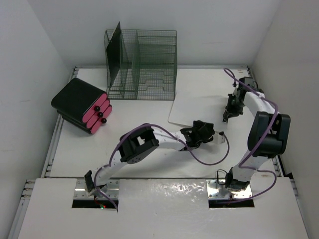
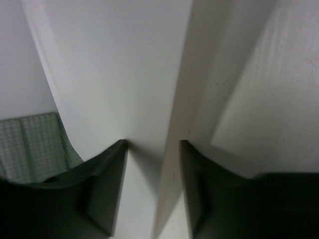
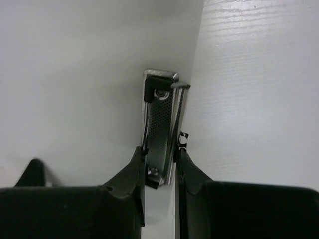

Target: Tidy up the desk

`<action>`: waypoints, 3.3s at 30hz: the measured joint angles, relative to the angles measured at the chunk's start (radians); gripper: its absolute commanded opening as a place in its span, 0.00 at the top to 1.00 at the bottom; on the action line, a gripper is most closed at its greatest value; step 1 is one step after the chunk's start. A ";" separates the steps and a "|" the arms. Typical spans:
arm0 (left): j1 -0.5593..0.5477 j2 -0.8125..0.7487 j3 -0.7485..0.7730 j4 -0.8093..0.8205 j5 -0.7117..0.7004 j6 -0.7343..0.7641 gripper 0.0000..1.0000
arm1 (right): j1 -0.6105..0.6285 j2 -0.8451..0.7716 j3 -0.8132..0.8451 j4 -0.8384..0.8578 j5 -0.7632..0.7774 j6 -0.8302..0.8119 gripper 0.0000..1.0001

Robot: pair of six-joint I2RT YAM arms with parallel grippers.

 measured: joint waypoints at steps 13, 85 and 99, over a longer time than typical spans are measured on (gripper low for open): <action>0.006 0.006 0.040 -0.003 -0.063 -0.027 1.00 | 0.010 -0.115 -0.020 -0.008 -0.035 0.024 0.36; 0.831 -0.522 0.689 -0.350 0.361 -0.559 1.00 | -0.023 -0.628 -0.266 0.225 0.207 0.123 0.19; 0.990 -0.167 0.950 -0.262 0.412 -0.789 1.00 | -0.023 -0.615 -0.199 0.179 0.249 0.090 0.18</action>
